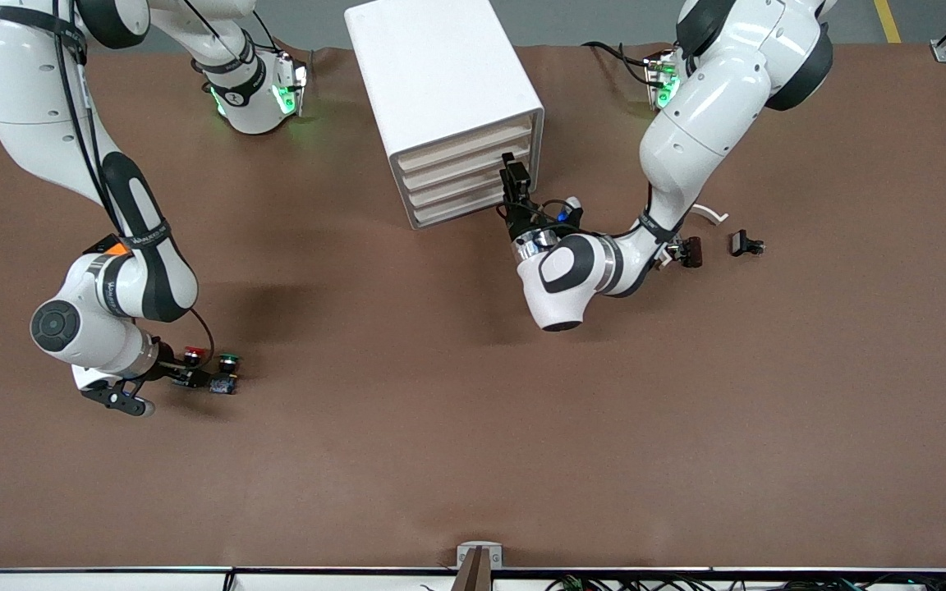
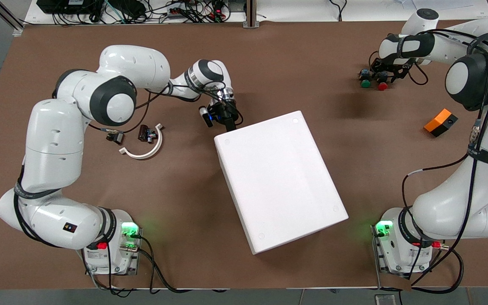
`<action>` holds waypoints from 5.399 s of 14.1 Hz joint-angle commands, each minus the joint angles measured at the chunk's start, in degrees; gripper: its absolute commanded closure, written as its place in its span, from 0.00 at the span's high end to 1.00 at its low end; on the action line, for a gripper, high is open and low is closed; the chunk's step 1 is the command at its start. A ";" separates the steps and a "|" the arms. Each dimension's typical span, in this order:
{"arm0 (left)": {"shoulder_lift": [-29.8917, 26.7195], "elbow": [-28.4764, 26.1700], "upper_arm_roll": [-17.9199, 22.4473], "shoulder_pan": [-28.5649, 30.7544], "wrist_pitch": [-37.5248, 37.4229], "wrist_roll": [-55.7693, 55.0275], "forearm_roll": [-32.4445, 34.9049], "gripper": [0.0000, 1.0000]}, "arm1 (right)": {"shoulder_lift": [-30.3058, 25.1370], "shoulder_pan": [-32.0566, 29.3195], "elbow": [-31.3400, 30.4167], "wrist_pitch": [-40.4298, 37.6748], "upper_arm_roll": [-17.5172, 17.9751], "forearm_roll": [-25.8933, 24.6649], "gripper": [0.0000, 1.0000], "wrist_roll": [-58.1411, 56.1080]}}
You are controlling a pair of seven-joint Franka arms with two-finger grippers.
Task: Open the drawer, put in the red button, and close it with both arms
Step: 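Grasp the red button with the right gripper while the left gripper grips the drawer, then pull the drawer open with the left gripper while the right gripper lifts the button, then carry the red button over the open drawer with the right gripper, then lower the button into the drawer and open the right gripper while the left gripper releases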
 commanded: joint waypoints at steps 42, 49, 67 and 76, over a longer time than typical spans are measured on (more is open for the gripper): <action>-1.77 4.92 5.74 5.30 2.63 -0.32 -1.43 0.00 | -29.38 17.96 7.67 -44.14 0.29 5.02 0.00 40.82; -1.77 7.82 5.66 9.08 2.63 -0.32 -1.69 0.00 | -28.15 24.55 7.93 -39.92 0.29 4.67 0.00 52.07; -0.45 8.09 5.66 11.37 3.42 5.39 -3.10 1.00 | -14.97 52.24 10.12 -23.83 0.21 2.65 0.00 94.44; -1.76 9.93 5.66 12.95 3.42 8.91 -2.84 1.00 | -10.41 58.83 14.78 -23.92 0.12 1.60 0.00 100.43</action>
